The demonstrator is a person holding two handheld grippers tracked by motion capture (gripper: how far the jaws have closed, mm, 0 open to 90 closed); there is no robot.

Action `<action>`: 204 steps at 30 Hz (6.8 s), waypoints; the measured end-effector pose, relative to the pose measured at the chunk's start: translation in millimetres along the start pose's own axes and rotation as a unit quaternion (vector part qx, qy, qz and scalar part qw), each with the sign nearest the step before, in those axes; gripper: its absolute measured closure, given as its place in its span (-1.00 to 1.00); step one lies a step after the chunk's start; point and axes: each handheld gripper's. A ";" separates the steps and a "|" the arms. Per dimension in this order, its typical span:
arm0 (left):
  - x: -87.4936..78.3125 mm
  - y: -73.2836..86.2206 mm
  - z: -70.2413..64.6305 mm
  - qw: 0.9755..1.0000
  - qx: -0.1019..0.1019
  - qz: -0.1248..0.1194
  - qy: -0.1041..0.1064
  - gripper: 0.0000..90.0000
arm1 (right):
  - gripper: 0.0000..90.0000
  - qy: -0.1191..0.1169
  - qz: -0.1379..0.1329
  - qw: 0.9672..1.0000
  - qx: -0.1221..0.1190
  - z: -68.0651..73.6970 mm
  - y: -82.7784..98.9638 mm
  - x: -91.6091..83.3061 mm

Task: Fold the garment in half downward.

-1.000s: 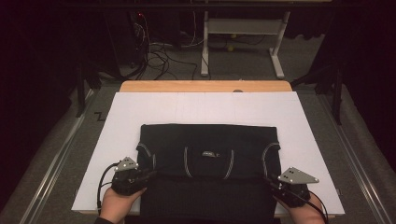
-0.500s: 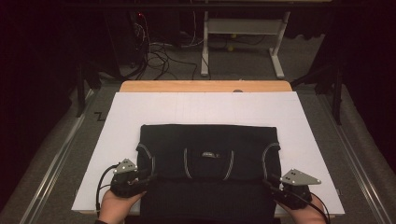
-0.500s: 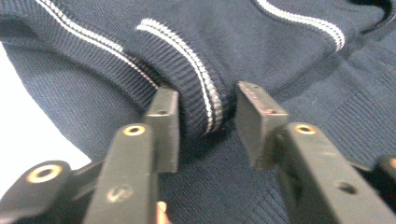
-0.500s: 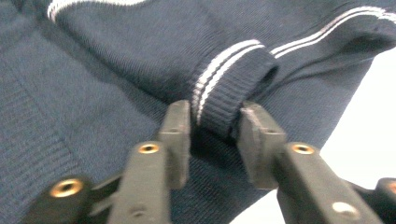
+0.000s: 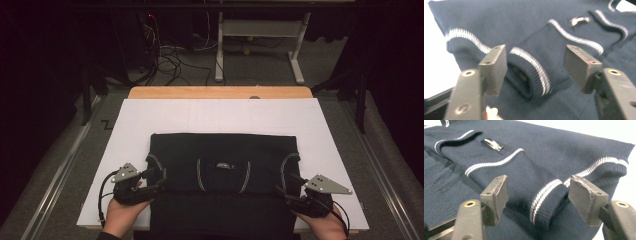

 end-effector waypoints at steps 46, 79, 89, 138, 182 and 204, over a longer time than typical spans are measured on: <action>117.8 -77.5 -14.7 0.990 -0.010 0.136 0.021 -0.51 | -0.16 -0.031 0.109 0.994 0.002 19.3 -70.4 95.1; 94.6 -58.1 -30.9 0.997 0.019 0.074 0.025 0.65 | 0.83 -0.035 0.079 0.996 -0.031 34.3 -56.6 85.0; 78.3 -42.9 -41.8 0.998 0.034 0.045 0.033 0.65 | 0.83 -0.057 0.042 0.997 -0.028 39.2 -46.3 61.8; 18.3 19.3 -98.9 0.989 0.086 0.072 0.098 0.62 | 0.83 -0.137 0.030 0.987 -0.083 76.1 0.4 -16.2; -8.6 2.1 -9.0 0.999 0.029 -0.033 0.001 -0.73 | -0.43 0.007 -0.048 0.999 0.008 17.4 -9.6 0.0; -20.6 -14.0 30.6 0.998 -0.009 -0.048 -0.031 -1.00 | -1.00 0.019 -0.084 0.996 0.006 31.6 -43.1 25.0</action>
Point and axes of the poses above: each handheld gripper's, and its own axes: x roughly forward along the jaws, y roughly out of its underside, z roughly to its left, and after that the axes turned 4 degrees about y, right-handed
